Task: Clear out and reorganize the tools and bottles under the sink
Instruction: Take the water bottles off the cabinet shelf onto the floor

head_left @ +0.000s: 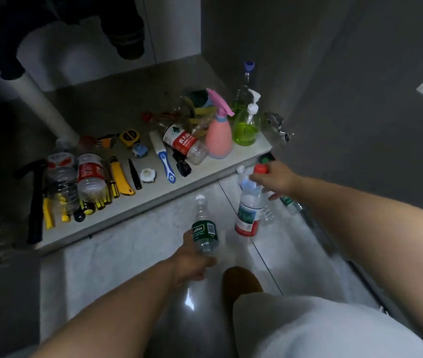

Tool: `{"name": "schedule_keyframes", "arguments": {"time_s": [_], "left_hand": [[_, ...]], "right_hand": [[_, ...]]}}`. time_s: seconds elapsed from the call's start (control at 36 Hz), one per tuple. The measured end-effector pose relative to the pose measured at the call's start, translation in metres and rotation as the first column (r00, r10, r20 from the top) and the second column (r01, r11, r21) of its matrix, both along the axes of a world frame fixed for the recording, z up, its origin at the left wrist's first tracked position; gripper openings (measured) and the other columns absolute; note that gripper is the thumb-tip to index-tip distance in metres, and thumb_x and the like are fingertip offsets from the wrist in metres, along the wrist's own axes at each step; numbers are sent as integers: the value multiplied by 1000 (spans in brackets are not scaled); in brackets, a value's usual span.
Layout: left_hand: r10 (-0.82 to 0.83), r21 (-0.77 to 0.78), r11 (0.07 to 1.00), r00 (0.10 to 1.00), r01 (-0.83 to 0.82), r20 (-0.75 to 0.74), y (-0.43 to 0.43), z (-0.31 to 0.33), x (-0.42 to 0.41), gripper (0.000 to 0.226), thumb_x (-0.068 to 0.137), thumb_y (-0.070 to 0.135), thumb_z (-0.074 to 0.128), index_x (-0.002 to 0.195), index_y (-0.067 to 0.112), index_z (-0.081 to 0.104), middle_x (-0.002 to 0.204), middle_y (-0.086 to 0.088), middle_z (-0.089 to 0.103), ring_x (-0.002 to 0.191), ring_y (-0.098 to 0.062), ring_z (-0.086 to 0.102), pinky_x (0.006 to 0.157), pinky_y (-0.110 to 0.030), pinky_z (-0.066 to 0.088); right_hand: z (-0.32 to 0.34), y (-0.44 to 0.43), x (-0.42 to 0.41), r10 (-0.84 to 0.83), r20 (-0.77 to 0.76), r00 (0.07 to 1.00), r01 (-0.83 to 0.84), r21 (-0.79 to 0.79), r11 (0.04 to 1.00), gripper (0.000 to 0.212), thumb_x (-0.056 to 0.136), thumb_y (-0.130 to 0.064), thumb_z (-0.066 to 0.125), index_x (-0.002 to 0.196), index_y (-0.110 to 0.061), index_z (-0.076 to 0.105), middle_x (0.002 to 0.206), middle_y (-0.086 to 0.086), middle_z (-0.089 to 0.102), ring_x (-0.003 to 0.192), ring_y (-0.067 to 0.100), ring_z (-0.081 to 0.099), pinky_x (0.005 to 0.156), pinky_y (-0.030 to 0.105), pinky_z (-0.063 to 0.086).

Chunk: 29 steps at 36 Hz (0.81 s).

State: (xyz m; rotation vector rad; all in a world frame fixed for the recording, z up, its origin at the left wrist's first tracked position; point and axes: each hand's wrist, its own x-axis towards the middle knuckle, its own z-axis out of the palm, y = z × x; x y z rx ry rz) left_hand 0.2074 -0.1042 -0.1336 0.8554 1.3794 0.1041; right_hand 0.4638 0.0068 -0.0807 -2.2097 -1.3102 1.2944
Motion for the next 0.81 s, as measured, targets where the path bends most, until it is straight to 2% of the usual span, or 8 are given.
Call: {"name": "schedule_keyframes", "arguments": {"time_s": [0.17,0.25,0.33,0.39,0.44,0.53,0.64,0.81], "left_hand": [[79,65,995,994,-75,-69,-3,-39,12,91,78,7,79,150,28,27,126,-18,60,112,-41,64,77,-43,59],[73,131,989,995,-63,-74,-5,-52,22,89,70,12,83,145,20,36,129,-14,59,112,-36,64,91,-51,59],[111,159,982,993,-105,-31,-7,-59,30,100,58,29,87,141,28,32,135,0,52,120,-24,57,103,-48,53],[142,128,982,990,-140,-9,-5,-64,32,115,57,30,91,150,27,24,133,4,48,124,-23,55,107,-48,51],[194,99,976,981,-194,14,-2,-71,35,114,65,13,92,154,22,22,137,-2,52,126,-28,56,106,-50,50],[207,140,968,978,-210,33,6,-78,42,101,70,3,90,151,16,31,140,-7,55,125,-26,58,106,-47,51],[233,130,961,969,-243,85,13,-80,51,88,80,6,83,148,31,32,130,4,59,113,-20,63,79,-26,60],[262,186,947,965,-263,31,23,-87,64,88,92,6,70,159,32,20,146,-7,55,125,-29,60,101,-51,54]], "right_hand": [[-54,16,-32,145,150,978,-132,-91,987,41,88,-50,67,106,-14,56,100,8,59,87,24,63,55,34,61],[-85,19,-43,86,171,982,-82,-31,996,49,91,-52,63,115,-9,57,111,14,63,103,31,65,83,45,60],[-106,6,-50,-15,38,999,13,38,999,59,92,-44,67,134,-8,48,128,15,60,117,29,59,98,37,48],[-114,-13,-49,-12,8,1000,12,37,999,58,90,-36,71,135,-9,46,130,15,58,113,28,59,95,38,50],[-121,-37,-44,62,83,995,-63,15,998,58,86,-31,74,132,-10,46,124,18,60,102,28,63,84,38,56],[-129,-74,-36,165,221,961,-164,-21,986,81,77,-35,81,142,-14,37,127,22,51,112,37,57,92,45,53],[-133,-101,-31,180,300,937,-188,-4,982,89,79,-43,78,148,-22,26,130,18,45,113,38,56,90,47,53],[-133,-100,-31,264,380,886,-284,-5,959,80,79,-33,77,141,-30,28,125,11,50,103,30,60,73,39,56]]}}
